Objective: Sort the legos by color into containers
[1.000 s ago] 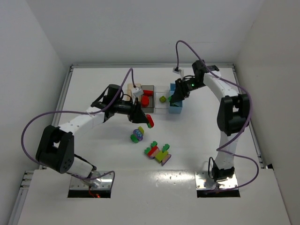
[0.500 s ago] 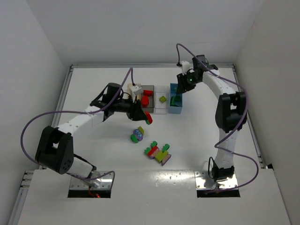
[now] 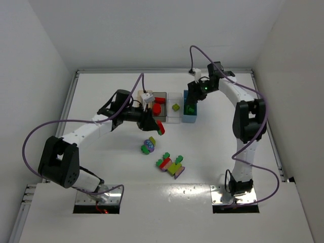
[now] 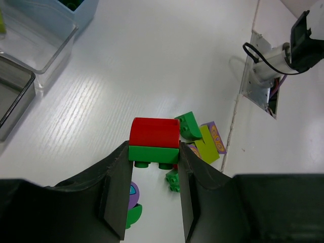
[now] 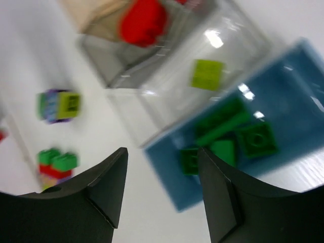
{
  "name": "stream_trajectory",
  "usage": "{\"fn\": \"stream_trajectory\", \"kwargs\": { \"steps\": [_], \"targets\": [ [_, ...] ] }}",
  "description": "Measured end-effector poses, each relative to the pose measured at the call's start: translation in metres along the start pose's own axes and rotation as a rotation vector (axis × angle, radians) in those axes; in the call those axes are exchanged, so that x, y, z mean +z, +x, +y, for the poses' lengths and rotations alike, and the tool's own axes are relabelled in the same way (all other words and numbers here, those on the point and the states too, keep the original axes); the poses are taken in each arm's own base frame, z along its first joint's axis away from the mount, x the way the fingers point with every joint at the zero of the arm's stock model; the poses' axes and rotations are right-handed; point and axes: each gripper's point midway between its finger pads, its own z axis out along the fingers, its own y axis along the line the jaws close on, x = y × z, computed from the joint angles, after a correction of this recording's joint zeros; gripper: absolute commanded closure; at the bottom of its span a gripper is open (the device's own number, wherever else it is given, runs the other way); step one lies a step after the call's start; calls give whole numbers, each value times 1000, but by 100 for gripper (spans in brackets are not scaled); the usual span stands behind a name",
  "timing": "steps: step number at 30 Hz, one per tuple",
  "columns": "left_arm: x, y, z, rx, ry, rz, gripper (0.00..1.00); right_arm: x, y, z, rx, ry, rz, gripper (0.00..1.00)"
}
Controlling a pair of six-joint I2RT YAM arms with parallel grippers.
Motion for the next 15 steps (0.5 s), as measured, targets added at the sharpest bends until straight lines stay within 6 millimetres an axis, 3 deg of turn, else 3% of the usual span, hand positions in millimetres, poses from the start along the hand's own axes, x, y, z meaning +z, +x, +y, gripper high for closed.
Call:
{"fn": "stream_trajectory", "kwargs": {
  "steps": [6, 10, 15],
  "targets": [
    [0, 0, -10, 14, 59, -2, 80, -35, -16, 83, -82, -415, -117, 34],
    [-1, -3, -17, 14, 101, -4, 80, -43, -15, 116, -89, -553, -147, 32],
    [1, -22, -26, 17, 182, -19, 79, -40, -4, 153, -142, -665, -130, 32]
  ]
}}
